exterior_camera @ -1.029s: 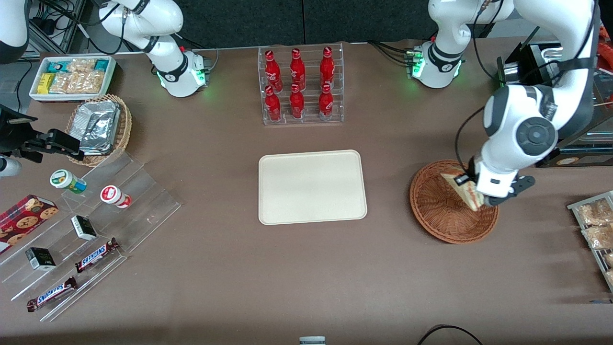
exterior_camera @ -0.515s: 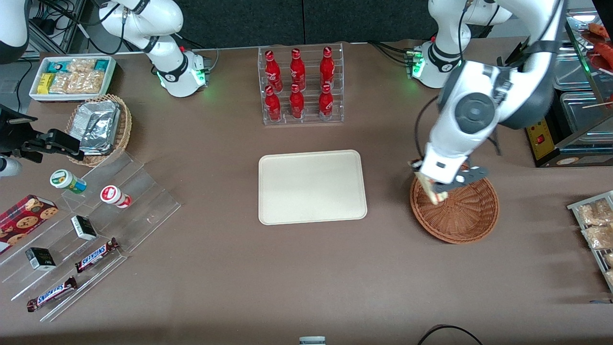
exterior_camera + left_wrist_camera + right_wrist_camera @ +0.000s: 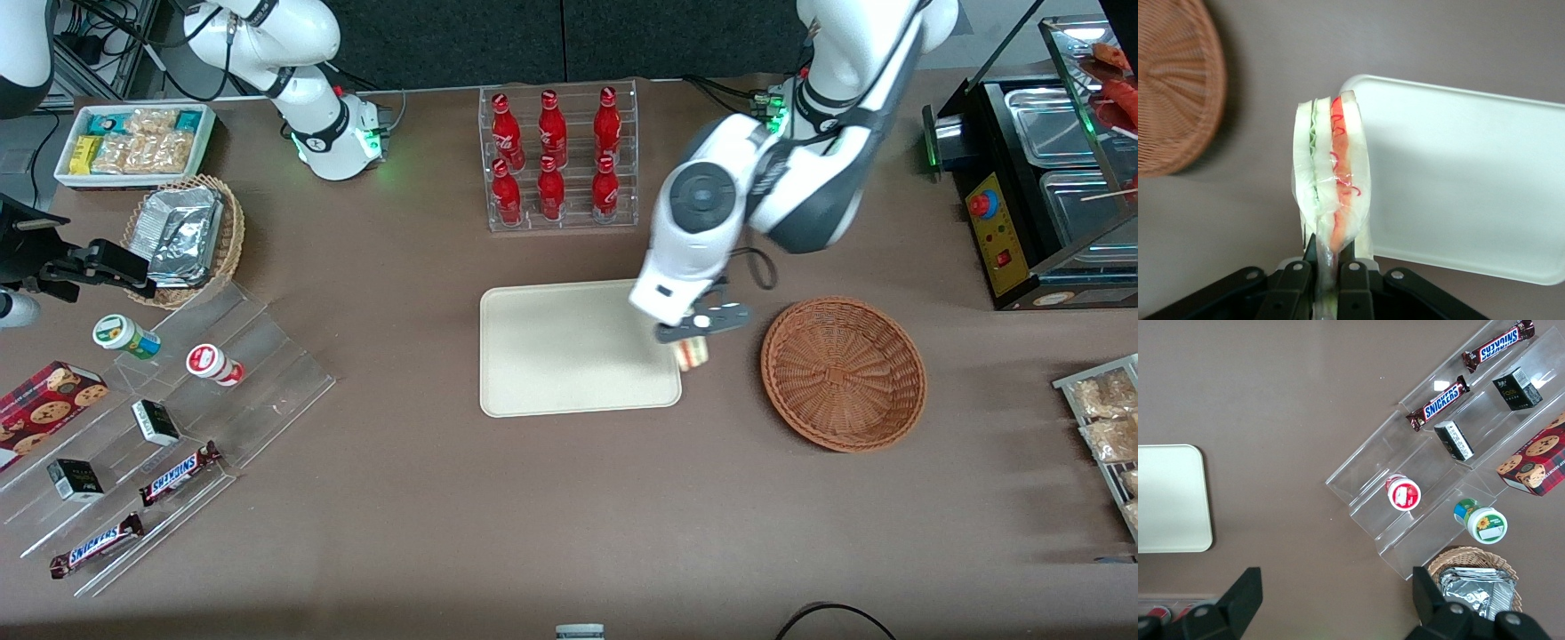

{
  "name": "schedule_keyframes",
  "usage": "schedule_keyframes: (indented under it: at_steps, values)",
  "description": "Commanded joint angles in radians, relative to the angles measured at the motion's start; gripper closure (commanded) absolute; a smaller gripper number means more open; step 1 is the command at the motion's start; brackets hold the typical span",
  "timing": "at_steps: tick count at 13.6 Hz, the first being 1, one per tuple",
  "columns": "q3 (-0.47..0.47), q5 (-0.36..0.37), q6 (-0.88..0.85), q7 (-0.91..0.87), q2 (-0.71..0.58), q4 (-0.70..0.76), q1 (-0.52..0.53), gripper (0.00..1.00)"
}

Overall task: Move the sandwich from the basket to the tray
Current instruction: 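Lift the sandwich and carry it over the cream tray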

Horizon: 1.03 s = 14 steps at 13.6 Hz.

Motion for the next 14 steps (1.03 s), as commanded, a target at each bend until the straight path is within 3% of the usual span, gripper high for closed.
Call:
schedule_keyframes:
  at_steps: [1,4,14]
  values:
    - [0.012,0.001,-0.013,-0.035,0.118,0.126,-0.066,1.00]
    - [0.014,0.007,0.080,-0.032,0.176,0.142,-0.133,1.00]
    - [0.014,0.029,0.289,0.012,0.302,0.130,-0.192,1.00]
